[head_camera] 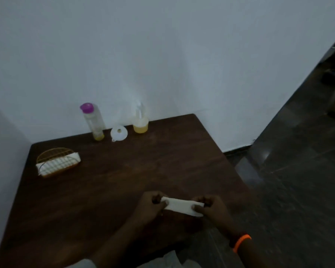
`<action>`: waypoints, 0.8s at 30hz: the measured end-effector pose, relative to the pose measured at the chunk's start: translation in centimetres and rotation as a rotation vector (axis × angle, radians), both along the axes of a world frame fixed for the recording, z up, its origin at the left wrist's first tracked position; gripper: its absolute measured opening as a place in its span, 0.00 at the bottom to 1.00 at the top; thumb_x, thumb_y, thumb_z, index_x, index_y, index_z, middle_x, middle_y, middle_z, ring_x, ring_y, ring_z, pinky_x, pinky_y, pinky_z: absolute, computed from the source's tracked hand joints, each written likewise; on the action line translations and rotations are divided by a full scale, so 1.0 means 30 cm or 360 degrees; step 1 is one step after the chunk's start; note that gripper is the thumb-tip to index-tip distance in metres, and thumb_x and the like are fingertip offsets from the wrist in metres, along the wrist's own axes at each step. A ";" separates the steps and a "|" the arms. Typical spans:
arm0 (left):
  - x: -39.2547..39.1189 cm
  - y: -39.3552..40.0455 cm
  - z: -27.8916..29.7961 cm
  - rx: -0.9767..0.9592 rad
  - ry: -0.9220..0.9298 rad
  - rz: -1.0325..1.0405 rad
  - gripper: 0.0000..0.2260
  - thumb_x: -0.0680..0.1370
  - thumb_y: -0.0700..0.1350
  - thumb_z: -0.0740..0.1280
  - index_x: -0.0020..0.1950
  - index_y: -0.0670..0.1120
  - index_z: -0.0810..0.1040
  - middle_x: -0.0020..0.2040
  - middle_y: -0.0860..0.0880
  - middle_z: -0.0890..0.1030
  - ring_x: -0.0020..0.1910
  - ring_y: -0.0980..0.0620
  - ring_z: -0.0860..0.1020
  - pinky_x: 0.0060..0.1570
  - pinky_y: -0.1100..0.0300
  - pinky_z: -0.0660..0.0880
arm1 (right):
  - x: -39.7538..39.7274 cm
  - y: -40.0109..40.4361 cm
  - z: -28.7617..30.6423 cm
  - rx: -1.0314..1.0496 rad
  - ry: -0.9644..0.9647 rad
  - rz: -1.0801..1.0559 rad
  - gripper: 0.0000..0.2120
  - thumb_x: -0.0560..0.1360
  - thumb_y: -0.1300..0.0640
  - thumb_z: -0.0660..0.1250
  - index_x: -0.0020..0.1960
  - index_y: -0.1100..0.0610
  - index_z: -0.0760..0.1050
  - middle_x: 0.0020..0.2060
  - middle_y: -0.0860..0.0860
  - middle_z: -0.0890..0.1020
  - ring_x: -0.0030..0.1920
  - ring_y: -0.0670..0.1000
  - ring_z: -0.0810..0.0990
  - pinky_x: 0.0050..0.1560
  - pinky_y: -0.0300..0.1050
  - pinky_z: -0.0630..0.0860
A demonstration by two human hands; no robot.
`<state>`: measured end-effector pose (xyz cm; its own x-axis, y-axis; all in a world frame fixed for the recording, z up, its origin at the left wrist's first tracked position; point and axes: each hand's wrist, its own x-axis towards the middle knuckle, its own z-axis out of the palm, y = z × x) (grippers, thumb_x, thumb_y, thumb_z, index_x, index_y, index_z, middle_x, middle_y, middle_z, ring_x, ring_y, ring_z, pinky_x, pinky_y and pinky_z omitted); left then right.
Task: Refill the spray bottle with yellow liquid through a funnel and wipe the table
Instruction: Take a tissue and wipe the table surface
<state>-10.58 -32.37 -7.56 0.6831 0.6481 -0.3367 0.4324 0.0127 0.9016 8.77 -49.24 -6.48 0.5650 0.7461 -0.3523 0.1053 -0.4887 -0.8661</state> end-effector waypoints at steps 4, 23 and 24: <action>0.210 0.065 0.004 0.0012 0.0029 -0.0026 0.09 0.72 0.47 0.76 0.50 0.48 0.85 0.47 0.45 0.85 0.43 0.51 0.84 0.36 0.63 0.79 | 0.147 0.014 0.052 0.0071 0.0051 -0.0254 0.10 0.68 0.65 0.78 0.48 0.65 0.84 0.42 0.62 0.86 0.42 0.56 0.85 0.46 0.56 0.82; 1.445 0.193 -0.098 -0.0040 0.0371 -0.0269 0.09 0.78 0.40 0.70 0.57 0.42 0.80 0.50 0.42 0.82 0.34 0.51 0.85 0.33 0.61 0.81 | 1.235 0.082 -0.168 -0.0091 0.0149 -0.0505 0.06 0.75 0.63 0.73 0.51 0.62 0.84 0.41 0.61 0.85 0.35 0.52 0.80 0.32 0.37 0.77; 1.510 0.214 -0.116 0.0025 0.0403 -0.0331 0.08 0.78 0.40 0.70 0.57 0.42 0.80 0.49 0.42 0.83 0.34 0.51 0.85 0.35 0.58 0.83 | 1.294 0.100 -0.202 -0.0105 0.0185 -0.0507 0.06 0.74 0.62 0.73 0.51 0.61 0.84 0.40 0.61 0.85 0.35 0.53 0.81 0.34 0.40 0.78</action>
